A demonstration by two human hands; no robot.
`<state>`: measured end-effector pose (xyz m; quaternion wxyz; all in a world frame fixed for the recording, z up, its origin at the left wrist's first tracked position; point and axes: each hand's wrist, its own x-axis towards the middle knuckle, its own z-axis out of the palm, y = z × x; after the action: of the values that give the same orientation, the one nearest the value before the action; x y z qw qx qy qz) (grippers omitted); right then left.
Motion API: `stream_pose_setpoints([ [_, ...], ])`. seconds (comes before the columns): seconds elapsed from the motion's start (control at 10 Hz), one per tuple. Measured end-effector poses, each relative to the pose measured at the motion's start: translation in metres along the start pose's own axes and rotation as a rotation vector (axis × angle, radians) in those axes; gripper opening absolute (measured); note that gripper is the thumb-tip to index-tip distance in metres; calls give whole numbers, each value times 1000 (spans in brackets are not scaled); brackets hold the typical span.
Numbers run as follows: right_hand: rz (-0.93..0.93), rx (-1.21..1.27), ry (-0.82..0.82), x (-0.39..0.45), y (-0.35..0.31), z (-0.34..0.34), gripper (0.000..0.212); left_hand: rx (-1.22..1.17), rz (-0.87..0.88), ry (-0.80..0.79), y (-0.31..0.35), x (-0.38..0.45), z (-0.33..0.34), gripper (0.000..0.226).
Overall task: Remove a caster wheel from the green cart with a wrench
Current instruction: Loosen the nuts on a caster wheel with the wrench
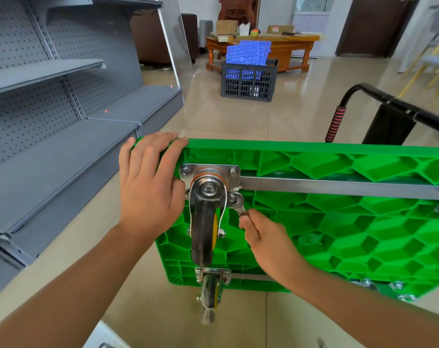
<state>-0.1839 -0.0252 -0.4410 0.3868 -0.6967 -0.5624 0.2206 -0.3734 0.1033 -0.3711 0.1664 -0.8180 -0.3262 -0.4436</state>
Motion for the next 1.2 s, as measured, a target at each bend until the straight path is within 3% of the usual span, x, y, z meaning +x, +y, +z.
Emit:
stream_pose_setpoints([
  [0.2, -113, -443, -52, 3, -11, -35, 25, 5, 0, 16, 0, -1, 1, 57],
  [0.4, -98, -187, -75, -7, -6, -30, 30, 8, 2, -3, 0, -1, -1, 57],
  [0.6, -17, 45, -110, -8, -10, -19, 19, 7, -5, -7, 1, -1, -2, 56],
  [1.2, 75, 318, -90, -1, -9, 8, 21, 8, 1, 4, 0, -2, 0, 57],
])
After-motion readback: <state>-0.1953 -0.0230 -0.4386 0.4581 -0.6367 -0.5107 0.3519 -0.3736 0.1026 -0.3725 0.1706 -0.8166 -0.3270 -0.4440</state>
